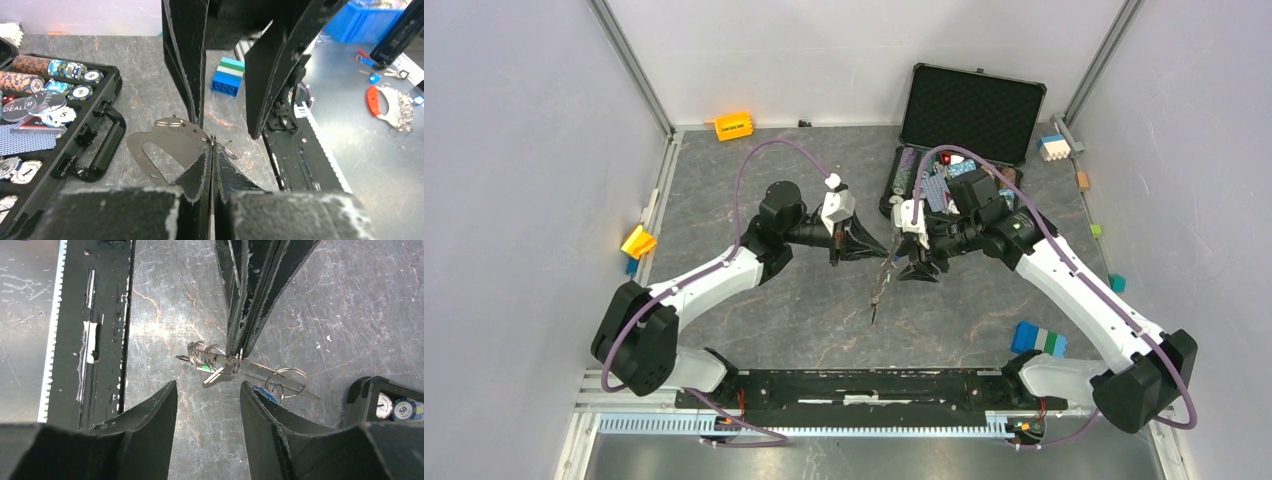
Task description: Put the keys on the keyring
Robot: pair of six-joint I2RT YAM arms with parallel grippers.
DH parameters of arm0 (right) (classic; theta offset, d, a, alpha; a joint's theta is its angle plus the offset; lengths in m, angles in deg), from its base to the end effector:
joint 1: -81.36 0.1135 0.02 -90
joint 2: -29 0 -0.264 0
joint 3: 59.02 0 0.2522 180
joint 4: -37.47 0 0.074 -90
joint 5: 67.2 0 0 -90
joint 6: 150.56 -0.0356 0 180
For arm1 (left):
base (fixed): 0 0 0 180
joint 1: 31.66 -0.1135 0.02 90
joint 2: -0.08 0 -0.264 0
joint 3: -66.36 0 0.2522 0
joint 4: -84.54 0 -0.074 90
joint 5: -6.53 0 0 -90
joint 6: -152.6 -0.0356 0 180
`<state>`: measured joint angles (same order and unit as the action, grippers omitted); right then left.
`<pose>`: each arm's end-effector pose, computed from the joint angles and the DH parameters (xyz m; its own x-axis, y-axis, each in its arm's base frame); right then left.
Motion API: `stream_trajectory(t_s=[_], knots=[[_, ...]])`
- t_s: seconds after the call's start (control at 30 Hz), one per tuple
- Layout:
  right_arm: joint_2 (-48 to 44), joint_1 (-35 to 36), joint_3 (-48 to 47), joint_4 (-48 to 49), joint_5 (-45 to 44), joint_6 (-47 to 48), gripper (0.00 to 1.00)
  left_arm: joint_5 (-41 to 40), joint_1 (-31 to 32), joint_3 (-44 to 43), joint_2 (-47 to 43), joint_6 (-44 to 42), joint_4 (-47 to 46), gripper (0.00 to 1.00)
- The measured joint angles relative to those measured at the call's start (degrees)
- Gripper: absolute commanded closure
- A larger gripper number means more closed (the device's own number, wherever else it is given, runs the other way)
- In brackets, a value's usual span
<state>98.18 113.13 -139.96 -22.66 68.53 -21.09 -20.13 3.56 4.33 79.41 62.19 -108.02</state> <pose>0.1895 0.1474 0.3378 0.0002 -0.5218 -0.8530 -0.9999 0.0146 -0.0091 0.2280 -0.1999 0.2905 -0.0604 0.0466 -0.9971 0.9868 -0.1474 -0.0667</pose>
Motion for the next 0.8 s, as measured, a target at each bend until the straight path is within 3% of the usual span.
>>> stream_trajectory(t_s=[0.2, 0.47, 0.7, 0.8], knots=[[0.1, 0.0, 1.3, 2.5, 1.0, -0.4, 0.50, -0.4, 0.0, 0.2, 0.0, 7.1, -6.8, 0.98], [0.3, 0.0, 1.4, 5.5, 1.0, -1.9, 0.85, -0.4, 0.0, 1.3, 0.0, 9.4, -9.6, 0.98], [0.7, 0.0, 1.4, 5.6, 0.7, -2.1, 0.99, -0.4, 0.0, 1.7, 0.0, 9.3, -9.6, 0.98], [0.7, 0.0, 1.4, 5.6, 0.5, -1.8, 1.00, -0.4, 0.0, 1.7, 0.0, 9.3, -9.5, 0.98]])
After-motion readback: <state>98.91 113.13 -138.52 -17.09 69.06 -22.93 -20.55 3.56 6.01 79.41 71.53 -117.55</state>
